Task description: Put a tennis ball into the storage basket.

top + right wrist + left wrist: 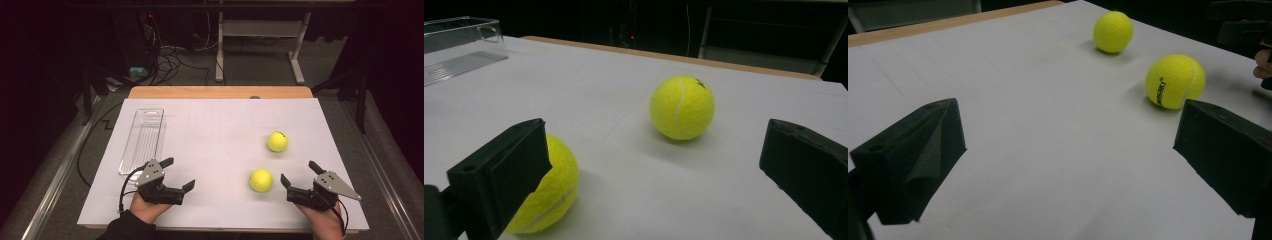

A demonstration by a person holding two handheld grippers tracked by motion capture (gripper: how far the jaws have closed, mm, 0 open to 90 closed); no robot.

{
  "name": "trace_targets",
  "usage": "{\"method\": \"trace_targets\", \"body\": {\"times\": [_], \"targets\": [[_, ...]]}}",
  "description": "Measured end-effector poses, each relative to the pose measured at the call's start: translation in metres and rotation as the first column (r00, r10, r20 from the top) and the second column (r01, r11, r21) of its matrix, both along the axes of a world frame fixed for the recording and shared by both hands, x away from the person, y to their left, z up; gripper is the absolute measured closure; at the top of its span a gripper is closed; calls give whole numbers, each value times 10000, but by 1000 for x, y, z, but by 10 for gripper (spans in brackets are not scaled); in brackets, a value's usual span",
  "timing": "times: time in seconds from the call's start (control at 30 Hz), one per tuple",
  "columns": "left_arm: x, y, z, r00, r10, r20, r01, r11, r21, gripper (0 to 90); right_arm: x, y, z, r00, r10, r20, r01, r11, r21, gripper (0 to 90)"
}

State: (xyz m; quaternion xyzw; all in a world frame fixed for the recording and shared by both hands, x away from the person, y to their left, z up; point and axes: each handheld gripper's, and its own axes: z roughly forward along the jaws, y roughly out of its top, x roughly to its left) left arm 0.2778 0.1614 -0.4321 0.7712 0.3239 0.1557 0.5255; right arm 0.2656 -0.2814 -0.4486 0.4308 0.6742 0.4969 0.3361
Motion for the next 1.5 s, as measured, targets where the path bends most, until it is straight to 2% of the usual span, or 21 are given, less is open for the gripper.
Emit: {"method": "trace_targets", "body": {"times": [0.17,0.3,0.5,0.67,0.87,0.9,0.93,1.0,1.17,1.27,1.37,1.4,1.5], "targets": [[4,-3,-1,9998,22,-211,-17,9998,209,7,0,0,0,10000,25,2,-25,10000,-28,0],[7,-8,-2,9979,-46,-640,93,9972,737,8,0,1,0,10000,37,-18,-37,10000,-32,0],[11,-16,-7,9924,-93,-1228,266,9898,1400,8,1,-1,-1,10000,45,-57,-45,10000,-52,0],[12,-23,-12,9855,-110,-1692,455,9784,2016,8,1,-2,-2,9999,62,-97,-62,10000,-38,0],[13,-31,-16,9732,-1,-2299,675,9560,2854,8,1,-1,-3,9998,84,-167,-84,10000,-48,0],[14,-32,-17,9686,132,-2482,684,9459,3172,8,1,-1,-3,9998,93,-160,-94,9999,-66,0],[14,-32,-17,9686,132,-2482,684,9459,3172,8,1,-1,-3,9998,93,-160,-94,9999,-66,0],[13,-32,-19,9658,305,-2577,623,9369,3441,8,1,0,-3,9998,107,-165,-109,9999,-69,0],[14,-34,-21,9517,401,-3044,848,9186,3860,8,2,-1,-3,9997,142,-209,-142,9999,-42,0],[14,-37,-18,9413,496,-3340,1048,8973,4288,8,2,-1,-4,9995,184,-262,-185,9998,-24,0],[18,-40,-11,9351,597,-3493,1135,8833,4549,8,1,-1,-5,9993,213,-294,-214,9998,-37,0],[19,-42,-9,9315,630,-3581,1192,8775,4645,8,1,-1,-5,9993,231,-304,-232,9997,-25,0],[26,-45,-4,9126,510,-4056,1584,8705,4659,8,1,0,-6,9991,256,-326,-258,9997,-38,0]]}}
